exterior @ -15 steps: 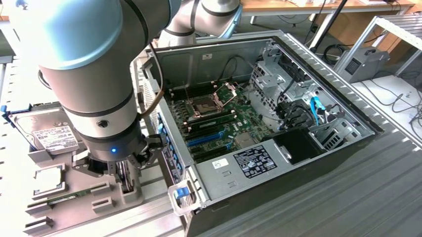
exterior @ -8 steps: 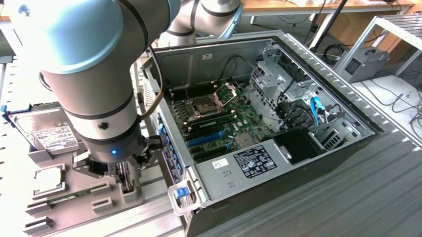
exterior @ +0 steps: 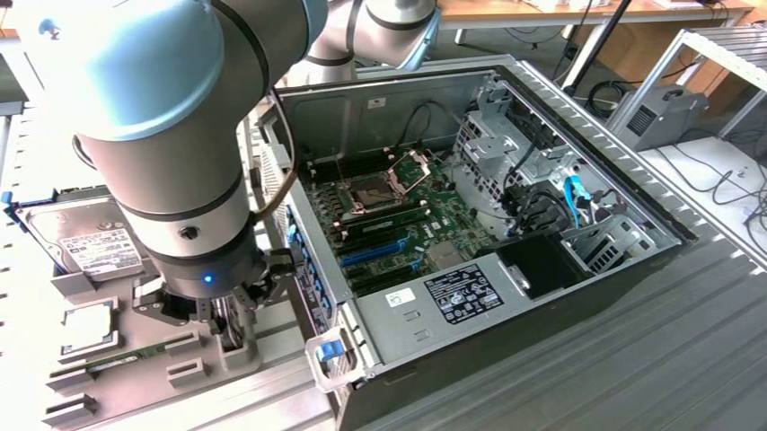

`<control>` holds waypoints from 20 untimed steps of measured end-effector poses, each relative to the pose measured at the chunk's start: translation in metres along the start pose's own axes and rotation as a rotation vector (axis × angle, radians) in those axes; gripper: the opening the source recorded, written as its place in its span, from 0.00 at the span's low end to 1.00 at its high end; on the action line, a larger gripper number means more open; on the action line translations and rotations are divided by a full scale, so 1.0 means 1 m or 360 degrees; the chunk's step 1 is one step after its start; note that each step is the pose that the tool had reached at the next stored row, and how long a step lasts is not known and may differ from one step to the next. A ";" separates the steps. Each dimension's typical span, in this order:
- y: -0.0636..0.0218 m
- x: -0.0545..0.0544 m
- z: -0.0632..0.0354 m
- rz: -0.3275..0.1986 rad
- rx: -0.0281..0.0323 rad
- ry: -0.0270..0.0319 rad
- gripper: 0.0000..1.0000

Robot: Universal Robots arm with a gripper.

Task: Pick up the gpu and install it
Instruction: 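Pick up the gpu and move the gpu toward the slot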

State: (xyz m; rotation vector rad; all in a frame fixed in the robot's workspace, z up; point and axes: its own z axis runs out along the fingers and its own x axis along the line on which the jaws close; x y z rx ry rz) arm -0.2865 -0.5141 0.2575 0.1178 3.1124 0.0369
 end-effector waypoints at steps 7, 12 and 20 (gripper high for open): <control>0.0001 0.001 0.0026 0.0000 -0.00003 -0.00003 0.42; 0.0002 0.000 -0.0030 0.0002 -0.00004 -0.00026 0.42; 0.0005 0.000 -0.0147 0.0003 -0.00004 -0.00044 0.42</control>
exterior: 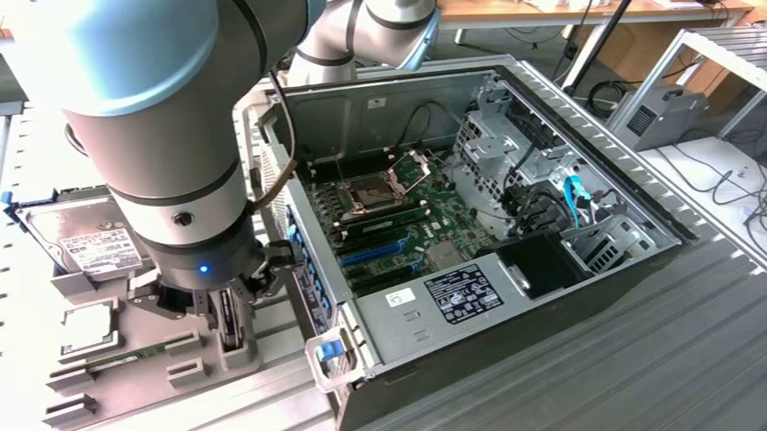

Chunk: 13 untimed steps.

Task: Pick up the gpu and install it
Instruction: 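Pick up the gpu and move the gpu toward the slot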

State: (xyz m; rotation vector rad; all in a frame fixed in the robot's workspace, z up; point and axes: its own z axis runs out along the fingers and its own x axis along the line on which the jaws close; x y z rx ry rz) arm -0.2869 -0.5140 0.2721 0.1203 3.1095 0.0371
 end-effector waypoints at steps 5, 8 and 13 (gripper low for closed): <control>0.0002 0.000 -0.0063 0.0000 -0.00002 -0.00009 0.42; 0.0002 0.000 -0.0082 0.0000 -0.00002 -0.00009 0.42; 0.0002 0.000 -0.0084 0.0000 -0.00002 -0.00009 0.42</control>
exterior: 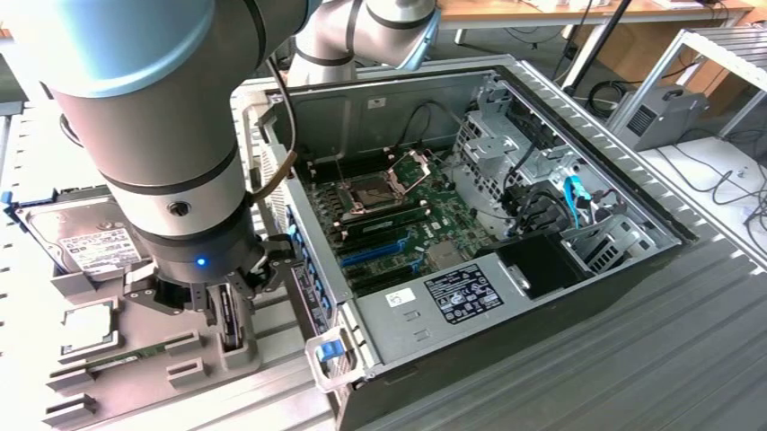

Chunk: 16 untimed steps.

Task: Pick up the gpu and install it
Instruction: 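Pick up the gpu and move the gpu toward the slot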

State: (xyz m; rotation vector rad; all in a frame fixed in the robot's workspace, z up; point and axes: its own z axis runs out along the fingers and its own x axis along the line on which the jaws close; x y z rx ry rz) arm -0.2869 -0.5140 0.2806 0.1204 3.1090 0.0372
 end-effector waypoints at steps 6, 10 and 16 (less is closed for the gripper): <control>0.0000 0.000 0.0000 0.0000 0.00001 0.00000 0.42; 0.0000 0.000 0.0026 0.0000 0.00002 0.00005 0.42; 0.0032 0.001 0.0060 0.0001 -0.00051 0.00008 0.42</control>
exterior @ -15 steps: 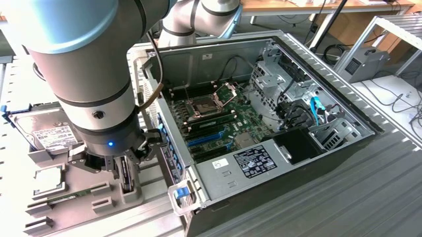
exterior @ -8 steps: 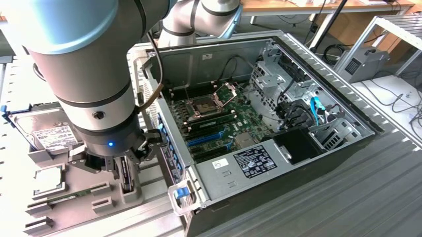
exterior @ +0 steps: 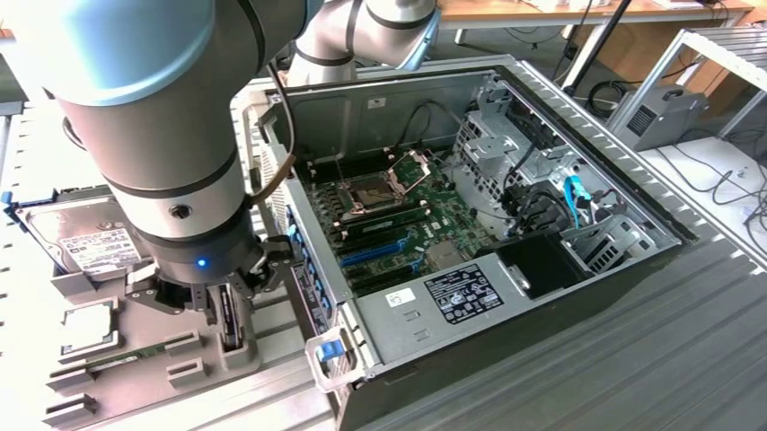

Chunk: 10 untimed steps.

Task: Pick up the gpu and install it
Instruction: 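Pick up the gpu and move the gpu toward the slot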

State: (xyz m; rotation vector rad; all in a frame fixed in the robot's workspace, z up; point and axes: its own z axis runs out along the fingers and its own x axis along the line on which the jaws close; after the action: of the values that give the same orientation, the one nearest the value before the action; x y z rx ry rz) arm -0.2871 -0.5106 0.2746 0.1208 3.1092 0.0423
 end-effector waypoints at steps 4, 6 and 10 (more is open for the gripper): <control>0.0028 0.000 0.0021 0.0000 -0.00026 0.00002 0.42; 0.0044 0.000 0.0029 0.0000 -0.00026 0.00003 0.42; 0.0074 0.001 0.0046 0.0000 -0.00027 0.00002 0.42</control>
State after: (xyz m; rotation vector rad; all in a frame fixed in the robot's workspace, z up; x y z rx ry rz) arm -0.2872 -0.5030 0.2701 0.1209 3.1092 0.0449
